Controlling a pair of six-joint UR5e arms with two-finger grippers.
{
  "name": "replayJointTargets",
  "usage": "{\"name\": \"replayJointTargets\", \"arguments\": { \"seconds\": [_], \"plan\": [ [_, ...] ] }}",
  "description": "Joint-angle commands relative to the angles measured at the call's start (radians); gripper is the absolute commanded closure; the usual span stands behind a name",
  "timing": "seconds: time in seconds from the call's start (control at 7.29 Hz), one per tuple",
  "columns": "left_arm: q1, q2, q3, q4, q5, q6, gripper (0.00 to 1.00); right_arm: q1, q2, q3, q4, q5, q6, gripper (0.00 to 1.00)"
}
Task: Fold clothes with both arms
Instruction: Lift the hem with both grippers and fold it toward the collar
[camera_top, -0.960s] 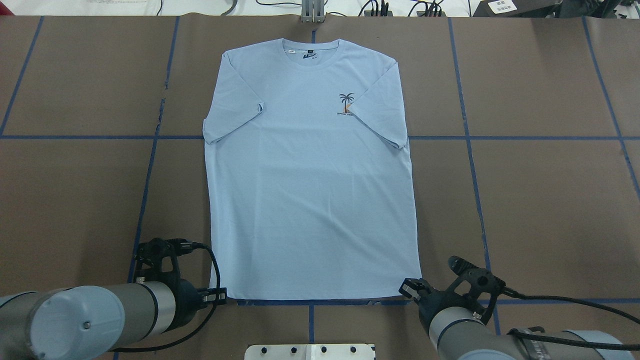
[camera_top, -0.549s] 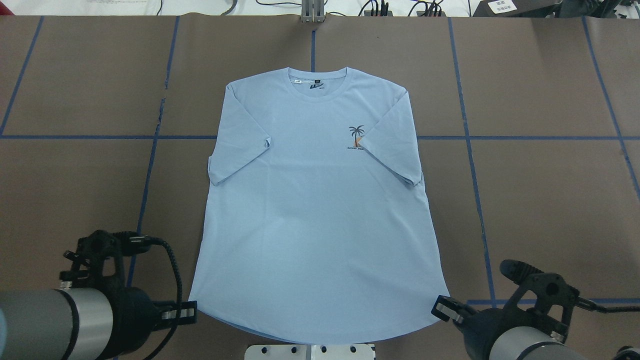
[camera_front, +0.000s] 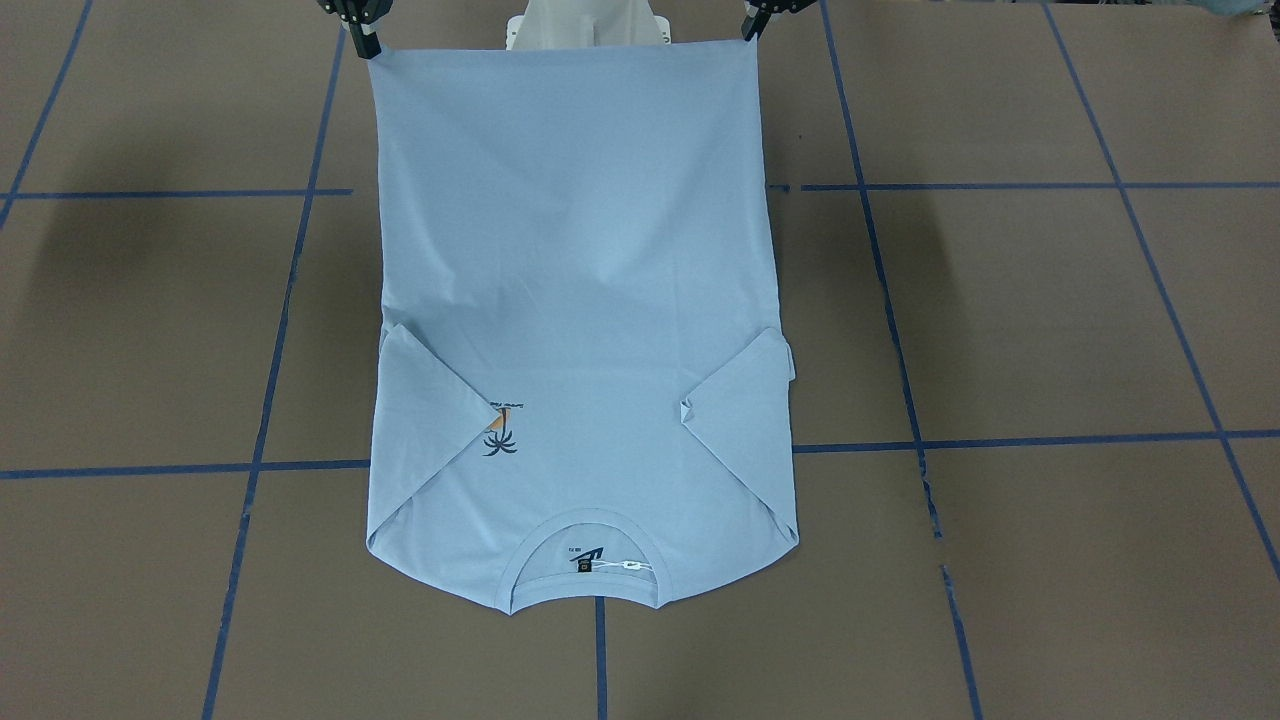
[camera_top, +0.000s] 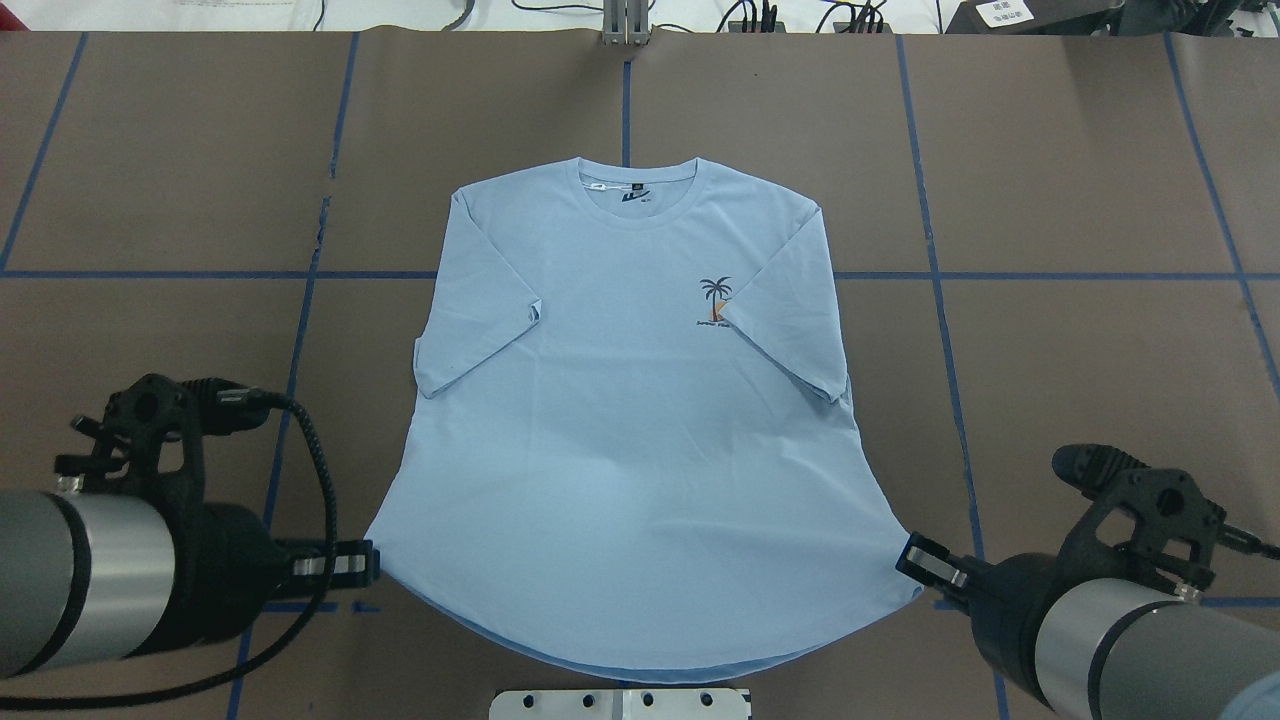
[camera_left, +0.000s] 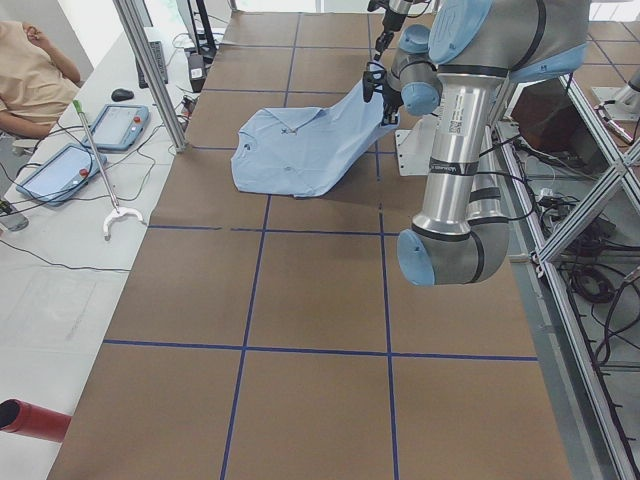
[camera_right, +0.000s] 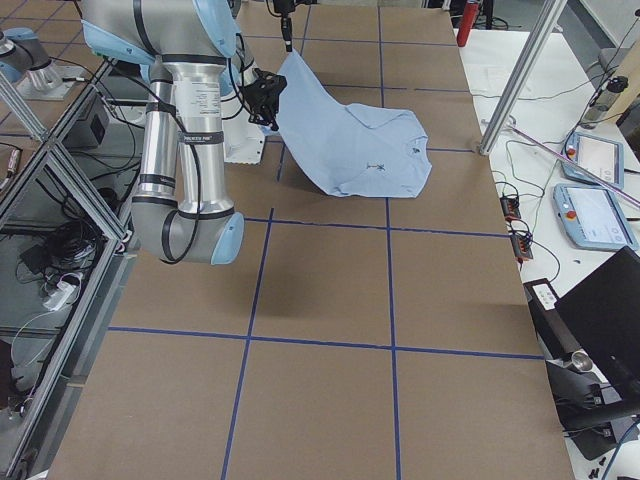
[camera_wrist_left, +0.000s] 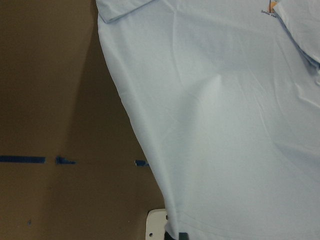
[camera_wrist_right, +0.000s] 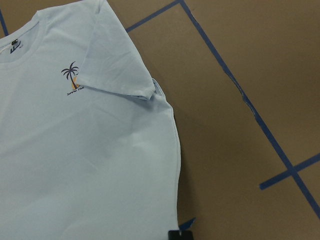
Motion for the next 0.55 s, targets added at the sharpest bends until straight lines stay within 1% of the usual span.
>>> {"name": "replayJointTargets", "arguments": {
  "seconds": [0.0, 0.14, 0.27, 0.41],
  "plan": [
    [-0.198, -0.12, 0.159, 0.013, -0.06, 0.162, 1.0, 0.196, 0.145, -0.148, -0.004, 0.067, -0.131, 1.0],
    [-0.272, -0.147, 0.24, 0.011, -0.075, 0.227, 1.0, 0.299, 0.232, -0.263, 0.001, 0.123, -0.192, 1.0],
    [-0.327, -0.187, 0.338, -0.001, -0.075, 0.271, 1.0, 0.391, 0.265, -0.352, 0.011, 0.18, -0.238, 1.0],
    [-0.379, -0.232, 0.425, -0.01, -0.075, 0.323, 1.0, 0.457, 0.296, -0.424, 0.016, 0.185, -0.301, 1.0]
  ]
}}
